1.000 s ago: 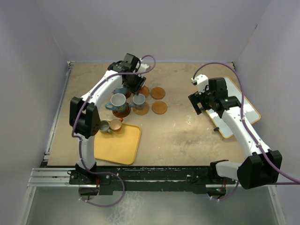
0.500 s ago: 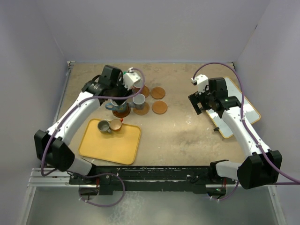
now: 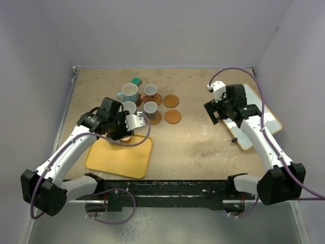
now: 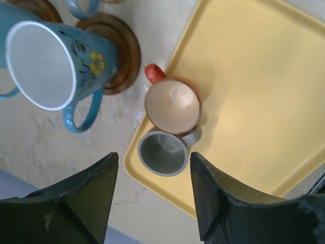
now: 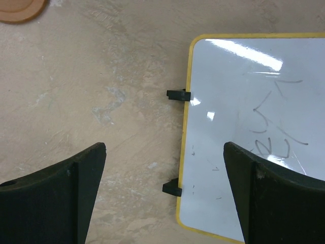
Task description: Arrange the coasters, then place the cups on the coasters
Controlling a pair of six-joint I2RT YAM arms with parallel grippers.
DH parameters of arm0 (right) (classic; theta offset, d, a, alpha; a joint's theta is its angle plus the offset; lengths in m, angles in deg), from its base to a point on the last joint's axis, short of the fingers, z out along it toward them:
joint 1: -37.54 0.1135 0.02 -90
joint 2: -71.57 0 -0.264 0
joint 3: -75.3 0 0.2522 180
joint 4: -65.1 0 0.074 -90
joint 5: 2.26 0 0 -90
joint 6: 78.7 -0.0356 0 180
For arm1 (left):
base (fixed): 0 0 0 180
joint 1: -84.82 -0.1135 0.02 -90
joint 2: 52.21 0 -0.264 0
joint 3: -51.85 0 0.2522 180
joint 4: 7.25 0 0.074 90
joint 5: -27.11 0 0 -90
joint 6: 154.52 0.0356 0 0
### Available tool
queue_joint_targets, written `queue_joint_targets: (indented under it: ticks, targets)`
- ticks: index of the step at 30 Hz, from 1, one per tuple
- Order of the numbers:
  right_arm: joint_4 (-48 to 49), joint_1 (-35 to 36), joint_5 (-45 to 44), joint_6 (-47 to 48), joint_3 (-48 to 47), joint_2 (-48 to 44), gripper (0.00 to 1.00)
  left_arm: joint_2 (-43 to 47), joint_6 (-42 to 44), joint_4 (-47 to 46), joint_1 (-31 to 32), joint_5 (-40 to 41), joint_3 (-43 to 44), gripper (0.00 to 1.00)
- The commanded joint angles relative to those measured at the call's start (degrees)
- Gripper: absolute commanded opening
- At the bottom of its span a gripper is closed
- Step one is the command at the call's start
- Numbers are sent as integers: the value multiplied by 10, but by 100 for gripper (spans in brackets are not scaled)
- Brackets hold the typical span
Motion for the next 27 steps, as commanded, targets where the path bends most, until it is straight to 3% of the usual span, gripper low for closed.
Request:
queue_joint_targets:
  ticks: [1, 4, 9, 16, 27]
  targets:
    - [1, 0, 15, 6, -24, -16, 100, -8, 44, 4, -31, 12, -18, 55]
    - [1, 0, 16, 4, -25, -22, 100, -35, 28, -9, -87, 3, -12, 53]
    - [3, 0, 19, 3, -25, -36, 100, -79, -70, -31, -156, 14, -12, 50]
    - [6, -1, 40, -5, -22, -54, 100, -93, -190, -92, -176, 33, -49, 50]
    - [12, 0, 55, -2, -16, -50, 100, -149, -225, -125, -180, 40, -86, 38]
